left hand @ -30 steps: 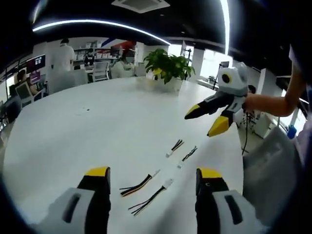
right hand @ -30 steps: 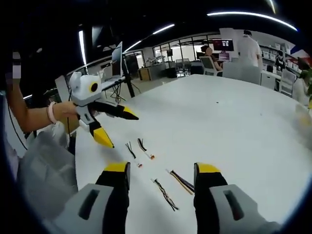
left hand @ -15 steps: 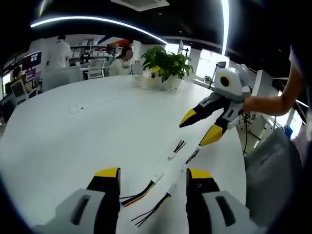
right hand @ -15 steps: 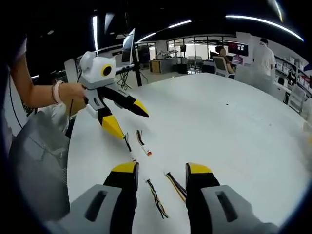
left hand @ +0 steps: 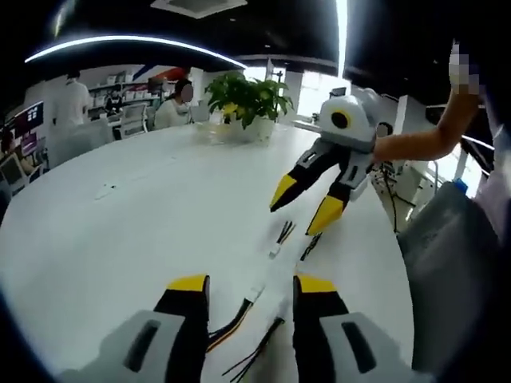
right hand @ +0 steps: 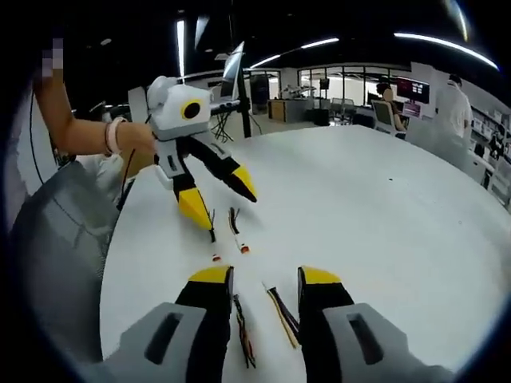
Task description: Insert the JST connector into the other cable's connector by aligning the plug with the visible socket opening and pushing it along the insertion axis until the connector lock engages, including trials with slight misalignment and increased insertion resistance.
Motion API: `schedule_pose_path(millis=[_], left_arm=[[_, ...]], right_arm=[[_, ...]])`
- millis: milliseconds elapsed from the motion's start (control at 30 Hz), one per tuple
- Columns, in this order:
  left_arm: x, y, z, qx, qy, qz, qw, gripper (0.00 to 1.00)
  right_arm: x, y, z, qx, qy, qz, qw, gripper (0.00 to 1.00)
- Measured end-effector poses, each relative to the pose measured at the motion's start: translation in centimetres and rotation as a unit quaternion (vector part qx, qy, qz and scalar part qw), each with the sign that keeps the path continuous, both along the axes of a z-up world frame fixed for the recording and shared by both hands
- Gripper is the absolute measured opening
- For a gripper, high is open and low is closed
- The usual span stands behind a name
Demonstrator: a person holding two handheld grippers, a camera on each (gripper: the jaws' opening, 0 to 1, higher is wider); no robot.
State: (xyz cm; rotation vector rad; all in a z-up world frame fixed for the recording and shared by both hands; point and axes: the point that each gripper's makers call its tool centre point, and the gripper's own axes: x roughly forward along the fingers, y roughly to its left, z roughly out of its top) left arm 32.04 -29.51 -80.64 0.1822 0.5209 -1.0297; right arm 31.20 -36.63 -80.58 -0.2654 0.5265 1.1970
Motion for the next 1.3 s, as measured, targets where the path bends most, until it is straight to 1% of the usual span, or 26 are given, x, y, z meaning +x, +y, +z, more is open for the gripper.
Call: schedule_pose_path(millis=[33,100,133,200,233,333,467,533,600,633,733,833,900,1100,1300], left_arm=[[0.1,0.0,0.0,0.000,-0.004,-0.005,1.0000,0.31],[0.3,0.0,0.1,0.002,-0.016,-0.011,0.9998,0.30],[0.3,0.0,0.1,0.002,-0.017,-0.012,0.9998,0.29],[0.4,0.1,-0.1,-0.001,-0.014,-0.019,0.9997,0.23],[0.4,0.1,-0.2,0.001,-0.013,-0.020,0.9997,0.21],[0.3,0.1,-0.7,0.009,-0.011,-0.026,0.9996,0.21],[0.0,0.0,-1.4,0.024,-0.018,-0.046,0.9985,0.21],[0.0,-0.1,-1.5,0.022,-0.016,-0.050,0.9984,0.21],[0.0,-0.3,-1.5,0.008,-0.007,-0.049,0.9987,0.20],[0.1,-0.3,-1.5,0.008,-0.007,-0.049,0.9988,0.20],[0.1,-0.4,-1.7,0.015,-0.018,-0.059,0.9980,0.18],[0.1,-0.5,-1.8,0.015,-0.019,-0.066,0.9975,0.15],[0.0,-0.6,-2.0,0.018,-0.021,-0.072,0.9970,0.14],[-0.3,-0.7,-2.6,0.025,-0.018,-0.085,0.9959,0.14],[-0.3,-0.9,-2.8,0.027,-0.024,-0.096,0.9947,0.13]], right_arm=[[0.1,0.0,-0.1,0.002,0.001,0.003,1.0000,0.26],[0.2,0.0,-0.4,0.001,0.001,0.009,1.0000,0.26],[0.1,0.0,-0.5,0.000,0.001,0.011,0.9999,0.25],[0.1,0.1,-0.8,-0.004,0.002,0.016,0.9999,0.25],[0.0,0.1,-1.1,-0.007,0.004,0.019,0.9998,0.25],[-0.2,0.2,-1.6,-0.015,0.003,0.031,0.9994,0.24],[-0.2,0.2,-2.3,-0.023,-0.001,0.047,0.9986,0.21],[0.1,0.1,-2.6,-0.026,-0.003,0.047,0.9986,0.21],[0.3,0.0,-2.8,-0.029,-0.013,0.054,0.9980,0.21],[0.4,0.0,-2.8,-0.028,-0.014,0.057,0.9979,0.20],[0.1,0.2,-2.9,-0.025,-0.013,0.071,0.9971,0.18],[-0.3,0.3,-3.3,-0.032,-0.012,0.084,0.9959,0.17],[-0.4,0.3,-3.6,-0.036,-0.014,0.092,0.9950,0.16],[-0.1,-0.1,-3.9,-0.042,-0.018,0.096,0.9943,0.15],[-0.2,0.1,-4.0,-0.042,-0.023,0.103,0.9935,0.14]])
